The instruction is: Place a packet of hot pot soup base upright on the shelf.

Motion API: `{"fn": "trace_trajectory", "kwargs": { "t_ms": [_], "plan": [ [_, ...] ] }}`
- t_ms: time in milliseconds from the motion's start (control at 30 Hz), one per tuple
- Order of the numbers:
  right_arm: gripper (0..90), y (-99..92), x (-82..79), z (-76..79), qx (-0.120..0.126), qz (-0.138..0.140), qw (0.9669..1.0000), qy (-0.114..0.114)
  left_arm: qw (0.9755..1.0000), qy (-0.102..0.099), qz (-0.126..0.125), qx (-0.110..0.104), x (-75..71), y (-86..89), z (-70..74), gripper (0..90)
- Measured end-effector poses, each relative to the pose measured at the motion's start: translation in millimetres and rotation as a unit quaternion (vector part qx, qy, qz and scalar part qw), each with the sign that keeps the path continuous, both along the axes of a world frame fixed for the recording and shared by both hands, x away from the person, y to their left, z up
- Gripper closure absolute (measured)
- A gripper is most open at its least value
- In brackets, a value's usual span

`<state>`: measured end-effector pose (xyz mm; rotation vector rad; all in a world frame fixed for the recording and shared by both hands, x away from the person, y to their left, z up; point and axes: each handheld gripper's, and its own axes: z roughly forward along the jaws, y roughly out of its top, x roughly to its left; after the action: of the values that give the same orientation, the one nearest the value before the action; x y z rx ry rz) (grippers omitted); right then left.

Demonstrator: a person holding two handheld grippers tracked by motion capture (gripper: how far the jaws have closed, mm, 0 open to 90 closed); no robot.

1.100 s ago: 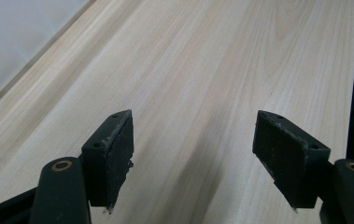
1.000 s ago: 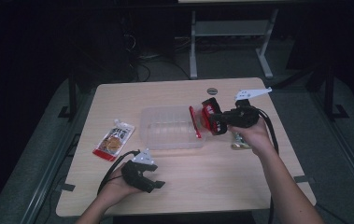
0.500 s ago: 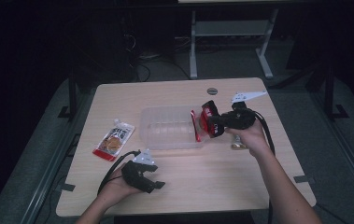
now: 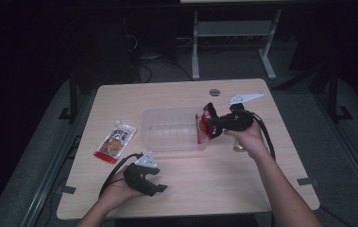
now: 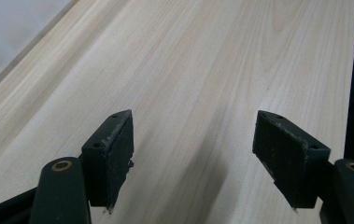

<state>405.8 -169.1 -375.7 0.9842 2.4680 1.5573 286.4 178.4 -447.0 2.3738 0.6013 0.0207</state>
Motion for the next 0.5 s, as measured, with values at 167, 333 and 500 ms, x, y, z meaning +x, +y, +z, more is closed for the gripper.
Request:
{"fn": "trace_trajectory", "kwargs": {
  "t_ms": [167, 333, 500],
  "plan": [
    [89.7, 6.1, 2.8, -6.0, -0.012, -0.002, 0.9999, 0.002, 1.0000, 0.003, -0.002, 0.000, 0.0, -0.4, -0.4, 28.8],
    [89.5, 10.8, 5.5, -11.7, -0.025, -0.007, 0.9997, 0.004, 1.0000, 0.004, -0.002, 0.000, -0.2, -0.3, -1.0, 28.8],
    [87.5, 11.2, 6.8, -14.0, -0.027, -0.013, 0.9995, 0.008, 1.0000, 0.005, -0.007, 0.004, 0.0, -0.2, -1.4, 28.8]
  ]
}}
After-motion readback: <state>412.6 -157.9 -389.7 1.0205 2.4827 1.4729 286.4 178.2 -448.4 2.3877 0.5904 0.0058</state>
